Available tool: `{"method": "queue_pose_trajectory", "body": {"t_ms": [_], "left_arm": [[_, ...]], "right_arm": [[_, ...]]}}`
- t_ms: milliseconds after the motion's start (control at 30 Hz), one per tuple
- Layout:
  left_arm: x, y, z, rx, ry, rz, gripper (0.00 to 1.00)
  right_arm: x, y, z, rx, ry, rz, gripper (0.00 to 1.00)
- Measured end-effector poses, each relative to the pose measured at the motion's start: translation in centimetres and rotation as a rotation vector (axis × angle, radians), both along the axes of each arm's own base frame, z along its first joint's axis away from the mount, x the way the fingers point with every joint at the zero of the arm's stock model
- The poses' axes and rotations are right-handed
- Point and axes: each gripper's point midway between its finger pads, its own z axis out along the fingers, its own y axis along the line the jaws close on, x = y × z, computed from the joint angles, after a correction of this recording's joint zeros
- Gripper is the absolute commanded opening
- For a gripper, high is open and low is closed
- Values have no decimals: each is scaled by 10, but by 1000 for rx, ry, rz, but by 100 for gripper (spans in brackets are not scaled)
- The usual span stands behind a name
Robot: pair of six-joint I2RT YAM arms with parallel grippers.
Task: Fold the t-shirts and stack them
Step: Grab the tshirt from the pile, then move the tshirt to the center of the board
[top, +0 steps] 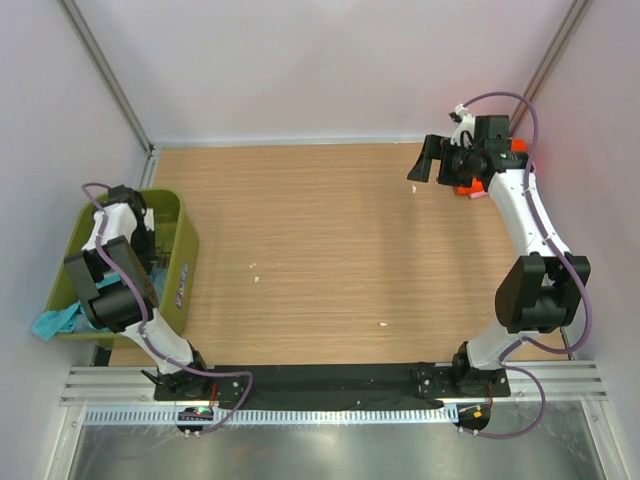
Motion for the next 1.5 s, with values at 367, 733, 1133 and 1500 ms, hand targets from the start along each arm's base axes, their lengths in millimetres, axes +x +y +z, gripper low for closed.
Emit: {"method": "queue_pose_trajectory", "body": {"t_ms": [367,733,1133,1500], "left_arm": [[46,2,60,-24,-198,46,0],[181,-87,382,3,-1086,-280,0],[148,-382,371,-292,-1069,-1006,0],[143,-409,301,-303,-913,-1049,80]], "right_arm": [[-3,0,-8,-2,21,-1,100],[3,0,-5,0,-5,-4,100],[-16,-20,-13,-6,3,-54,100],[-33,-38,-1,-2,-34,-77,100]]}}
